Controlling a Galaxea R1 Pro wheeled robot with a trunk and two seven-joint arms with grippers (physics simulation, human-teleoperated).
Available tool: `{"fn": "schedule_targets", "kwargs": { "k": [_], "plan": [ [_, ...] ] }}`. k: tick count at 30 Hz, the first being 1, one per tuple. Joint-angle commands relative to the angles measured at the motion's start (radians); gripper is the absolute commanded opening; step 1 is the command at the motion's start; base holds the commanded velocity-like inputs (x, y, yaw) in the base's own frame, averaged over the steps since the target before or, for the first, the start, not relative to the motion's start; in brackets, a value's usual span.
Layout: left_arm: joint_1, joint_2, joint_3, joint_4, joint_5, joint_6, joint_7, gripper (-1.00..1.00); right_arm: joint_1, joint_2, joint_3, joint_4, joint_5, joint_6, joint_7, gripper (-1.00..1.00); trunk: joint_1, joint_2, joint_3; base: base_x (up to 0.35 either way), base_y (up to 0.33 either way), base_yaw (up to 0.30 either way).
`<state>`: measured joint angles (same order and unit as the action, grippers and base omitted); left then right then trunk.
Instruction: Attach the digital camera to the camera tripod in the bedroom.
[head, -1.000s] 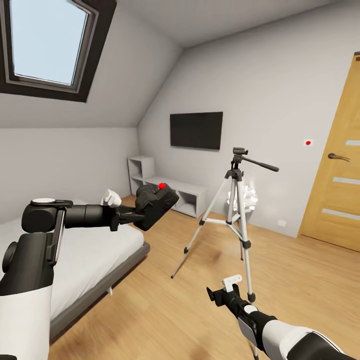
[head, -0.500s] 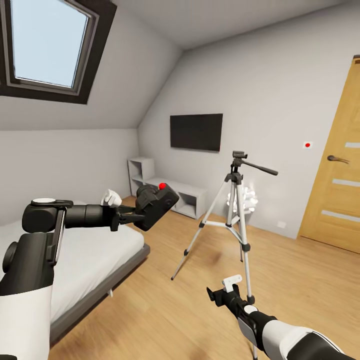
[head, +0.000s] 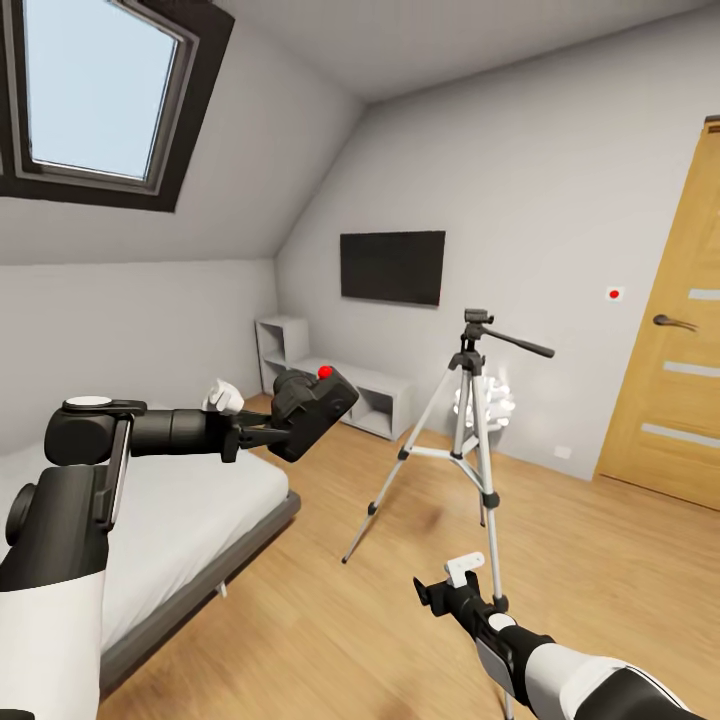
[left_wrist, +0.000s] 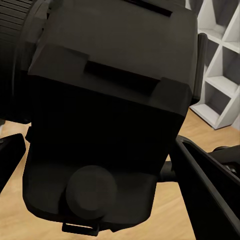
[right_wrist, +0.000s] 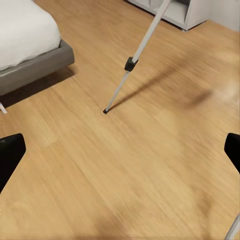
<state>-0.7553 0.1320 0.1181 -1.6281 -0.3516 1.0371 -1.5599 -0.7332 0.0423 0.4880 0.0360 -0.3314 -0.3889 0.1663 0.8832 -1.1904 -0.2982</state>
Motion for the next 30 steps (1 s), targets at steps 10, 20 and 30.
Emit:
{"fn": "schedule_targets", "kwargs": {
  "k": [10, 20, 30],
  "plan": [
    [-0.001, 0.000, 0.000, -0.001, -0.010, 0.010, -0.011, -1.00, -0.002, 0.002, 0.004, 0.004, -0.011, -0.005, 0.007, 1.00, -0.038, 0.069, 0.030, 0.000, 0.000, 0.000],
    [-0.001, 0.000, 0.000, -0.001, -0.010, 0.010, -0.011, -1.00, -0.002, 0.002, 0.004, 0.004, -0.011, -0.005, 0.007, 1.00, -0.077, 0.139, 0.061, 0.000, 0.000, 0.000],
    [-0.001, 0.000, 0.000, -0.001, -0.010, 0.010, -0.011, -1.00, -0.002, 0.002, 0.004, 0.004, -0.011, -0.005, 0.007, 1.00, -0.115, 0.209, 0.093, 0.000, 0.000, 0.000]
  ]
}}
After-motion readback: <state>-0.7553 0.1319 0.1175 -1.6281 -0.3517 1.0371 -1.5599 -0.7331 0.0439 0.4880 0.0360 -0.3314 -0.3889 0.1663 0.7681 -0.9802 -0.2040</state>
